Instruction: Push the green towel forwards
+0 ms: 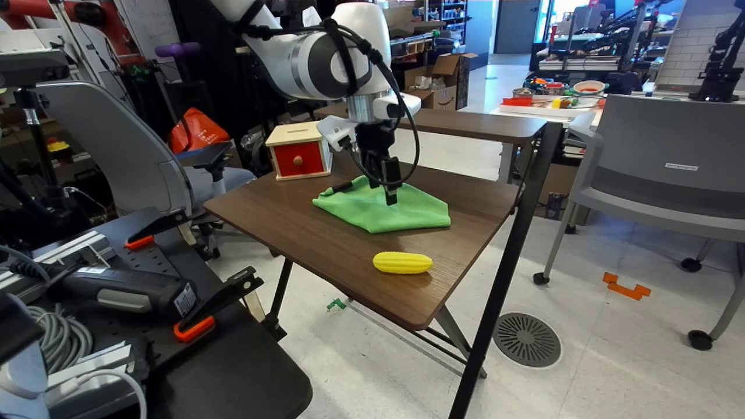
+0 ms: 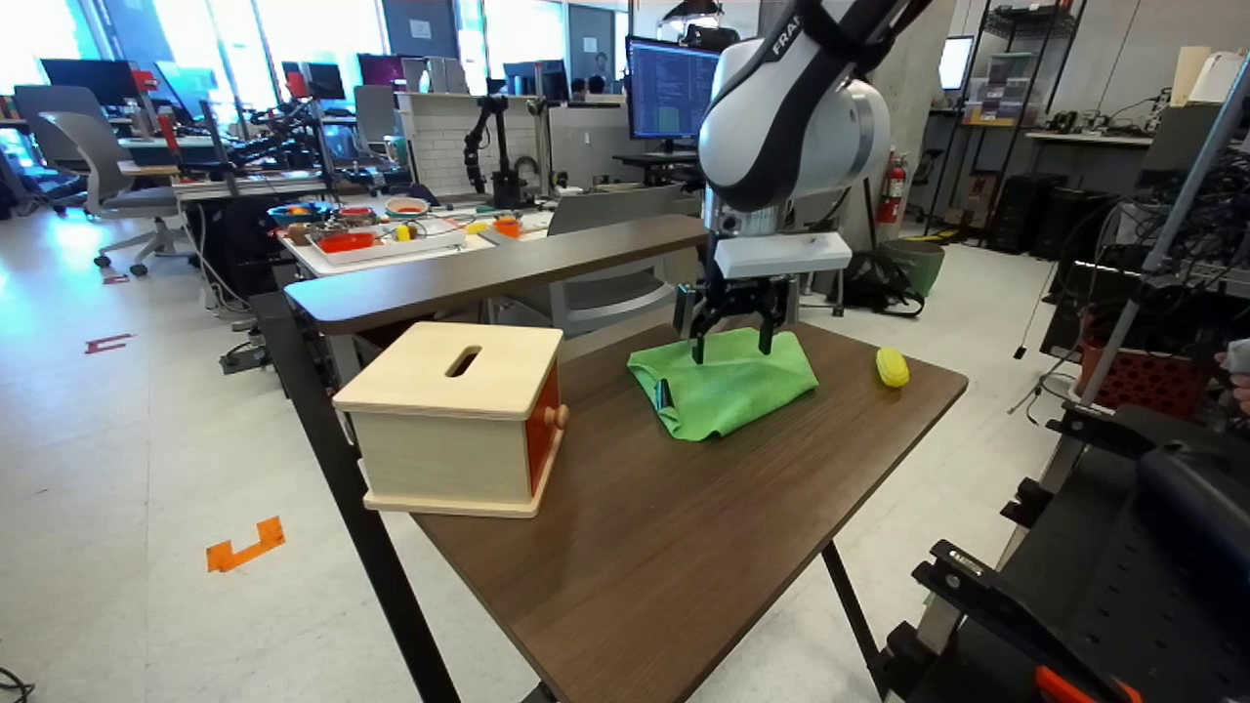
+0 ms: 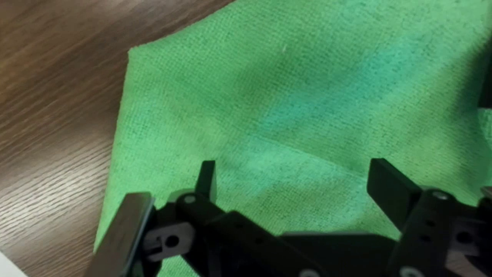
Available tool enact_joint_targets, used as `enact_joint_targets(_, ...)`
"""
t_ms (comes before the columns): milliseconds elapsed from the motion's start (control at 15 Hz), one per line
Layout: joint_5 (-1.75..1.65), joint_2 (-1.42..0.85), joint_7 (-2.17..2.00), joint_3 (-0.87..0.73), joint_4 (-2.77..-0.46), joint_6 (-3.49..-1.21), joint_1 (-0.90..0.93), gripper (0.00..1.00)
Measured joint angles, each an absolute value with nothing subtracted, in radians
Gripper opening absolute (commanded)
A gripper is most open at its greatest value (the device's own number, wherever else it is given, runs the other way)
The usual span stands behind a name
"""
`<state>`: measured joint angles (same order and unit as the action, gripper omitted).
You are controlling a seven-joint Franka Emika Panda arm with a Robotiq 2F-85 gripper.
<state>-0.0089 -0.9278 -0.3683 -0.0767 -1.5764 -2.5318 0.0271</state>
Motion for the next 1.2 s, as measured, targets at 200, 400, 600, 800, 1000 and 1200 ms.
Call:
enact_joint_targets(200, -0.009, -0.951, -0.382, -0.077, -1.577, -2.532, 0.047, 1.00)
enact_joint_targets(400, -0.008, -0.953, -0.384, -0.077, -1.597, -2.533, 0.068, 1.00)
enact_joint_targets(600, -0.009, -0.937, -0.389, -0.077, -1.633, -2.539, 0.089, 1.00)
enact_joint_targets(800, -0.009, -0.901, -0.400, -0.079, -1.706, -2.563, 0.116, 1.00)
enact_joint_targets(1000, -0.009, -0.851, -0.416, -0.082, -1.813, -2.610, 0.150, 1.00)
enact_joint_targets(1200, -0.009, -0.796, -0.431, -0.089, -1.934, -2.660, 0.195, 1.00)
